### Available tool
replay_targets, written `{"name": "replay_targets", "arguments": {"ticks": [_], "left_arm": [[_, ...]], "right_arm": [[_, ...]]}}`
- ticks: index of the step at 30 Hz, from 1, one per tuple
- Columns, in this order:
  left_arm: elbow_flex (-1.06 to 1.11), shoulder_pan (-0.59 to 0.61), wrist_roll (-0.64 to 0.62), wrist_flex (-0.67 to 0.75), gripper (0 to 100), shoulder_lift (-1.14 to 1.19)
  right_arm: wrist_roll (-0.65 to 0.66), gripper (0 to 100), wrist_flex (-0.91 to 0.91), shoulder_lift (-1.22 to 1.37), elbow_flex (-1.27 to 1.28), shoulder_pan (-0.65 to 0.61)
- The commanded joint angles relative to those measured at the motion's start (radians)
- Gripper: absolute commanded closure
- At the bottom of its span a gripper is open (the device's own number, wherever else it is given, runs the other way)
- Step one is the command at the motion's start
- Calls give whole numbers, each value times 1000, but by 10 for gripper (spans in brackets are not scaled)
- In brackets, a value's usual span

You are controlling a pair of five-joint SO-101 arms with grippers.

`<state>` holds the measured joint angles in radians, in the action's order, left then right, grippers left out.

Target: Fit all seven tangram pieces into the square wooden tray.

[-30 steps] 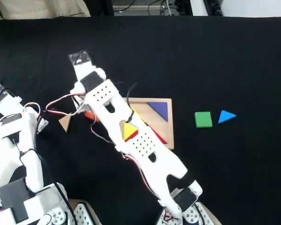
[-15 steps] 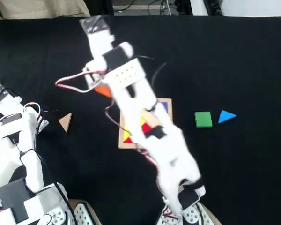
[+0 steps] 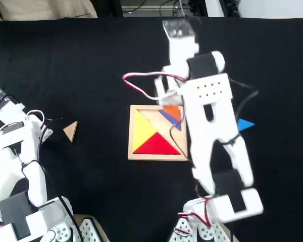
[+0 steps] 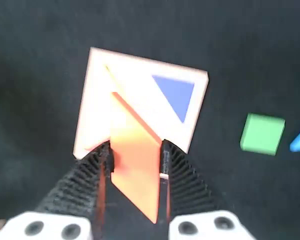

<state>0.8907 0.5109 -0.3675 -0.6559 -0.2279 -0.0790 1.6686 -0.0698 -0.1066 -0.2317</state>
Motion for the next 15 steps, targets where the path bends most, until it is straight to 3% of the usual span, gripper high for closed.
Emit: {"name": "replay_targets", "arguments": {"ticks": [1,8,15], "left_arm": [[-21,-13,2,15,965,-21],[-19,-13,2,15,965,-21],[-22,-13,2,15,965,-21]], "right_arm": [[17,988,-183,-147,266,34],[26,988,-580,-291,730,66],[83,988,-720,-289,888,103]]}}
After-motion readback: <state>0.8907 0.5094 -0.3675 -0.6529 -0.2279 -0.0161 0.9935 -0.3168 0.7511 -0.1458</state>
